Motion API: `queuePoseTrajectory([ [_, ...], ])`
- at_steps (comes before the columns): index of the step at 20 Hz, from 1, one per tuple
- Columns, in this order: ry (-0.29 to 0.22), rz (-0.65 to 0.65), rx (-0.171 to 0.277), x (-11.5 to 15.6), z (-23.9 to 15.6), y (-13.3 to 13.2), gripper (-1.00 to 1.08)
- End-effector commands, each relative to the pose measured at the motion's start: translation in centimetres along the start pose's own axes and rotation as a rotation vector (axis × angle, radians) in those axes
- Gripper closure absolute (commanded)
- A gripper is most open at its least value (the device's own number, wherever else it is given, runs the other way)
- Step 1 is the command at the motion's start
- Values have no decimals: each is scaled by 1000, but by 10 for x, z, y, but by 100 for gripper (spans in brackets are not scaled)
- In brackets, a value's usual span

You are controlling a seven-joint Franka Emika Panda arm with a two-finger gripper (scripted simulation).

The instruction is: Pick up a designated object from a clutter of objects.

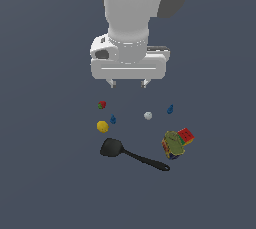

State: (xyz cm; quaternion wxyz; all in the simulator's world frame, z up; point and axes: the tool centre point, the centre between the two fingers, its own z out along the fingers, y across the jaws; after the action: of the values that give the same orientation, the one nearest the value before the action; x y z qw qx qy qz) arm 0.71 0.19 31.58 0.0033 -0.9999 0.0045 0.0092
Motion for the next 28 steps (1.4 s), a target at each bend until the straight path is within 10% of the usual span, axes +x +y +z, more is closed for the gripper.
queuePoseTrajectory([
  [1, 0, 0, 0, 0, 0, 0, -92],
  [16, 11, -20, 27, -1, -7, -30, -92],
  [28, 6, 97, 41, -2, 59, -57, -92],
])
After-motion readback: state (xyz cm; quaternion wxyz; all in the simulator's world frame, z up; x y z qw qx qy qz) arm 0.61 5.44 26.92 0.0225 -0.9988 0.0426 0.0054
